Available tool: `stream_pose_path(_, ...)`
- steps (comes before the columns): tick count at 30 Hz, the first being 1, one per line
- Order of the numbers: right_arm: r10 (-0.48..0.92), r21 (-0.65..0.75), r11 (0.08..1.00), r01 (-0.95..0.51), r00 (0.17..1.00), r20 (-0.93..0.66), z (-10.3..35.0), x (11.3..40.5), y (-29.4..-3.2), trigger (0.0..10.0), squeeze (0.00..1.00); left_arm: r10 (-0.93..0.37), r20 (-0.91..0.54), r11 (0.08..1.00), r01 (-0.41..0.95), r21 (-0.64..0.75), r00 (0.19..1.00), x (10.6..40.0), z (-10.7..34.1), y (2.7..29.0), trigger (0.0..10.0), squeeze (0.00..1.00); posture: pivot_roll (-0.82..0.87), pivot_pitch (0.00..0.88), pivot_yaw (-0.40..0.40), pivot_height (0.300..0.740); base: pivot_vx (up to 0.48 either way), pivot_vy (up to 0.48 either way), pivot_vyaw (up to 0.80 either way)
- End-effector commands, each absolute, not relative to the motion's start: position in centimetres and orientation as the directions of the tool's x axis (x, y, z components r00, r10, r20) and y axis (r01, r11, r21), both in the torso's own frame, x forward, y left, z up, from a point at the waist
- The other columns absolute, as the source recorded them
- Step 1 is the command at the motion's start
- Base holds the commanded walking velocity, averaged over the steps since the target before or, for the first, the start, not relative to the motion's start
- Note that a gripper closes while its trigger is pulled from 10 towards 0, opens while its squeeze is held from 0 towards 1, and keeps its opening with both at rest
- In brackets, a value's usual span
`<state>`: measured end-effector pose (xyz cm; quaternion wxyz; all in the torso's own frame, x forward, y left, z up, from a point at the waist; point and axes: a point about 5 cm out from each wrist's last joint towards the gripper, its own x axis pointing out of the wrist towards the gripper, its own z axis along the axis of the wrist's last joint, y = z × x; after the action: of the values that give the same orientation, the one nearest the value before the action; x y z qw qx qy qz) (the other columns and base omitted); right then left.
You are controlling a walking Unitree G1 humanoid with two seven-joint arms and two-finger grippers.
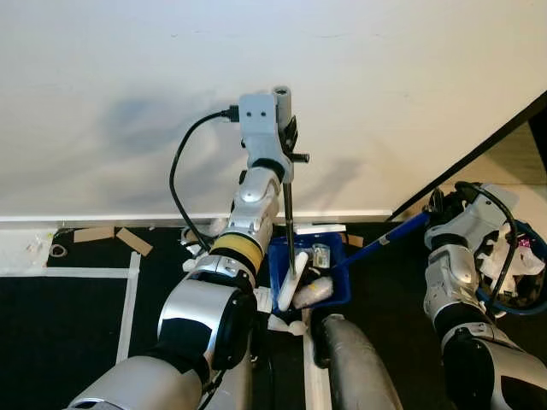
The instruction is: Sweep floor
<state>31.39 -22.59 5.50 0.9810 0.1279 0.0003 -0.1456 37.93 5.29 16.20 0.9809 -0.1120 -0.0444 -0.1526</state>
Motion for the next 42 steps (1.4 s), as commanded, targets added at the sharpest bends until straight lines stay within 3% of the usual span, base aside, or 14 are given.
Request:
stream_pose_path(1,-0.274,0.264,0.912,0.316,0.944,-0.181,2.6,29.7,-21.9,10.0,0.00,-0.389,0.180,0.846,0.428,-0.319,0.904,36.8,17.9,0.2,10.0,0.00,0.02,0.270,-0.043,0.740,0.000,0.000,0.00)
stream_pose_path(4,-0.272,0.263,0.912,0.315,0.944,-0.190,2.4,29.7,-21.8,10.0,0.00,-0.412,0.167,0.870,0.441,-0.219,0.896,37.5,18.1,2.5,10.0,0.00,0.03,0.253,-0.041,0.740,0.000,0.000,0.00)
stream_pose_path(6,-0.271,0.267,0.910,0.318,0.942,-0.200,2.3,29.6,-21.8,10.0,0.00,-0.416,0.160,0.880,0.440,-0.176,0.895,38.0,18.4,6.6,10.0,0.00,0.05,0.224,-0.043,0.740,0.000,0.000,0.00)
stream_pose_path(7,-0.271,0.267,0.910,0.318,0.942,-0.200,2.3,29.6,-21.8,10.0,0.00,-0.416,0.160,0.880,0.440,-0.176,0.895,38.0,18.4,6.6,10.0,0.00,0.05,0.224,-0.043,0.740,0.000,0.000,0.00)
stream_pose_path(11,-0.268,0.275,0.907,0.319,0.940,-0.210,2.2,29.7,-21.7,10.0,0.00,-0.428,0.153,0.890,0.445,-0.098,0.891,37.6,20.0,14.5,10.0,0.00,0.07,0.183,-0.055,0.740,0.000,0.000,0.00)
stream_pose_path(13,-0.268,0.275,0.907,0.319,0.940,-0.210,2.2,29.7,-21.7,10.0,0.00,-0.428,0.153,0.890,0.445,-0.098,0.891,37.6,20.0,14.5,10.0,0.00,0.07,0.183,-0.055,0.740,0.000,0.000,0.00)
stream_pose_path(14,-0.266,0.277,0.907,0.318,0.941,-0.211,2.3,29.8,-21.7,10.0,0.00,-0.400,0.151,0.916,0.400,0.030,0.904,37.2,21.0,18.2,10.0,0.00,0.08,0.172,-0.061,0.740,0.000,0.000,0.00)
stream_pose_path(17,-0.265,0.279,0.906,0.318,0.941,-0.211,2.3,29.9,-21.7,10.0,0.00,-0.377,0.151,0.926,0.371,0.067,0.914,37.0,21.4,19.5,10.0,0.00,0.08,0.168,-0.066,0.740,0.000,0.000,0.00)
stream_pose_path(20,-0.257,0.277,0.909,0.311,0.942,-0.214,2.2,29.7,-21.6,10.0,0.00,-0.188,0.211,0.957,0.131,0.257,0.959,36.4,22.6,23.9,10.0,0.00,0.09,0.153,-0.073,0.740,0.000,0.000,0.00)
stream_pose_path(23,-0.256,0.276,0.910,0.311,0.942,-0.218,2.0,29.5,-21.6,10.0,0.00,-0.101,0.224,0.948,0.025,0.318,0.969,35.9,22.1,25.5,10.0,0.00,0.09,0.156,-0.072,0.740,0.000,0.000,0.00)
stream_pose_path(30,-0.250,0.267,0.915,0.304,0.944,-0.216,1.7,29.1,-21.7,10.0,0.00,-0.019,0.198,0.936,-0.053,0.349,0.980,35.4,18.9,25.6,10.0,0.00,0.07,0.195,-0.083,0.740,0.000,0.000,0.00)
stream_pose_path(33,-0.231,0.254,0.928,0.273,0.955,-0.184,1.8,28.8,-21.8,10.0,0.00,-0.041,0.119,0.939,-0.003,0.343,0.992,35.5,14.6,23.3,10.0,0.00,0.03,0.249,-0.097,0.740,0.000,0.000,0.00)
stream_pose_path(37,-0.222,0.244,0.937,0.249,0.966,-0.131,2.3,28.7,-22.1,10.0,0.00,-0.053,0.081,0.954,0.027,0.297,0.995,35.7,12.4,20.8,10.0,0.00,-0.05,0.304,-0.092,0.740,0.000,0.000,0.00)
stream_pose_path(42,-0.224,0.240,0.941,0.239,0.970,-0.089,2.7,28.7,-22.1,10.0,0.00,-0.054,0.067,0.961,0.033,0.273,0.996,36.0,11.7,19.5,10.0,0.00,-0.07,0.317,-0.087,0.740,0.000,0.000,0.00)
